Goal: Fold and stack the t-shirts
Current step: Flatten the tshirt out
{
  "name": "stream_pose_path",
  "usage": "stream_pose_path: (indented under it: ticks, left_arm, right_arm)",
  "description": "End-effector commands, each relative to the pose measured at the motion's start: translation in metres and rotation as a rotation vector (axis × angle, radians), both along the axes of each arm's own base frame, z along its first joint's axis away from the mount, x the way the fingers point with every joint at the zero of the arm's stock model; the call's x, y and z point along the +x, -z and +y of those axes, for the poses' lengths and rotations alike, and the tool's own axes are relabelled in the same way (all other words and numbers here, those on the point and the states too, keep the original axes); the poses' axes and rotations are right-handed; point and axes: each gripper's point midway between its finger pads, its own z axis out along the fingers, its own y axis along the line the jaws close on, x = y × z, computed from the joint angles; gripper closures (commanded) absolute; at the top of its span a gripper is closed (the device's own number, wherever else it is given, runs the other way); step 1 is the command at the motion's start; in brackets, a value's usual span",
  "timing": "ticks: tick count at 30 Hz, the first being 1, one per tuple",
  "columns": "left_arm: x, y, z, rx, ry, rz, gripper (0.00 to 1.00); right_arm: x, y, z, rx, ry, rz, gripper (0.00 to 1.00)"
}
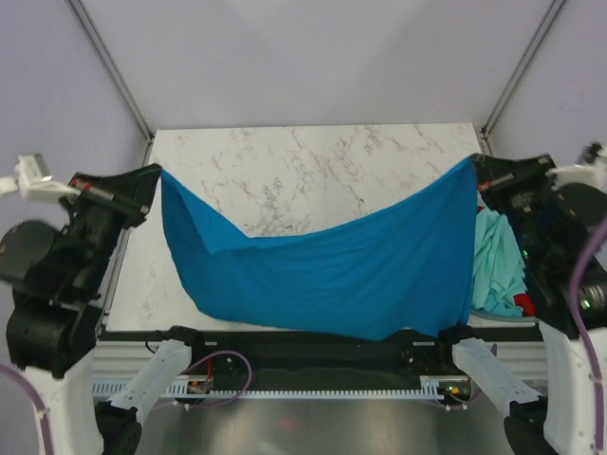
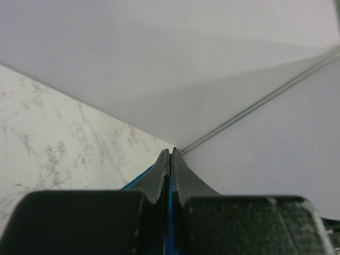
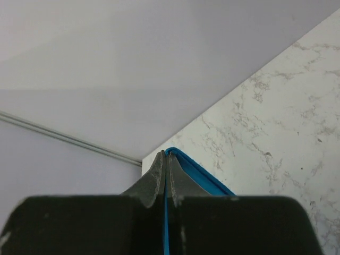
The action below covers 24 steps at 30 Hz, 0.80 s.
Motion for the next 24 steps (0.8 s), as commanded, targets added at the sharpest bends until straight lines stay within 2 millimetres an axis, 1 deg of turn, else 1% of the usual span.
stream_pose_path:
  ticks: [1,2,3,4,5,6,7,8,9,10,11,12,13,14,15,17,18,19,20,21,22,23,24]
  left_arm:
    - [0.083,0.034,-0.006,0.154,-0.055,0.182,0.98]
    - [0.115,0.049,-0.012,0.197,-0.051,0.252,0.98]
    - [0.13,0.047,-0.014,0.211,-0.059,0.26,0.98]
    - [0.147,0.048,-0.011,0.224,-0.089,0.273,0.98]
    - [0.177,0.055,-0.013,0.245,-0.109,0.311,0.98]
    - [0.192,0.057,-0.012,0.249,-0.13,0.318,0.98]
    - [0.206,0.055,-0.01,0.251,-0.156,0.318,0.98]
    - [0.239,0.076,-0.014,0.262,-0.161,0.373,0.98]
    - [0.248,0.057,-0.015,0.247,-0.166,0.336,0.98]
    - [0.263,0.056,-0.015,0.244,-0.156,0.337,0.98]
    - [0.277,0.038,-0.014,0.227,-0.158,0.298,0.98]
    - [0.283,0.027,-0.014,0.217,-0.16,0.273,0.98]
    - [0.285,0.012,-0.009,0.206,-0.167,0.239,0.98]
    - [0.274,-0.029,-0.006,0.196,-0.178,0.138,0.98]
    - [0.28,-0.038,-0.005,0.206,-0.18,0.113,0.98]
    - [0.269,-0.07,-0.002,0.234,-0.193,0.021,0.98]
    - [0.253,-0.095,0.001,0.231,-0.205,-0.051,0.98]
    - [0.244,-0.104,0.002,0.233,-0.21,-0.077,0.98]
    - [0.24,-0.103,0.004,0.246,-0.214,-0.073,0.98]
    - [0.22,-0.114,0.007,0.242,-0.223,-0.104,0.98]
    - [0.215,-0.113,0.008,0.248,-0.226,-0.101,0.98]
    - [0.219,-0.096,0.008,0.273,-0.224,-0.059,0.98]
    - [0.212,-0.095,0.011,0.281,-0.23,-0.06,0.98]
  right_arm:
    - [0.085,0.019,0.031,-0.043,-0.096,0.042,1.0]
    - [0.101,0.012,0.035,-0.044,-0.108,0.005,1.0]
    - [0.127,0.026,0.04,-0.064,-0.112,0.035,1.0]
    - [0.14,0.029,0.042,-0.076,-0.112,0.029,1.0]
    - [0.167,0.033,0.046,-0.09,-0.112,0.017,1.0]
    - [0.181,0.036,0.046,-0.122,-0.103,0.016,1.0]
    - [0.192,0.031,0.044,-0.13,-0.085,0.004,1.0]
    - [0.219,0.038,0.045,-0.141,-0.063,0.002,1.0]
    - [0.231,0.039,0.045,-0.148,-0.057,-0.005,1.0]
    - [0.24,0.016,0.045,-0.162,-0.05,-0.065,1.0]
    - [0.261,0.028,0.052,-0.18,-0.07,-0.04,1.0]
    - [0.268,0.019,0.054,-0.186,-0.077,-0.059,1.0]
    - [0.267,-0.013,0.055,-0.203,-0.078,-0.126,1.0]
    - [0.275,-0.015,0.059,-0.216,-0.094,-0.129,1.0]
    - [0.268,-0.049,0.058,-0.227,-0.09,-0.197,1.0]
    - [0.263,-0.06,0.054,-0.286,-0.076,-0.194,1.0]
    - [0.257,-0.07,0.045,-0.302,-0.032,-0.2,1.0]
    - [0.251,-0.074,0.041,-0.312,-0.015,-0.2,1.0]
    - [0.235,-0.084,0.034,-0.325,0.011,-0.221,1.0]
    - [0.234,-0.071,0.029,-0.336,0.032,-0.188,1.0]
    - [0.23,-0.066,0.026,-0.343,0.043,-0.176,1.0]
    - [0.212,-0.072,0.02,-0.343,0.059,-0.191,1.0]
    - [0.213,-0.048,0.019,-0.355,0.058,-0.141,1.0]
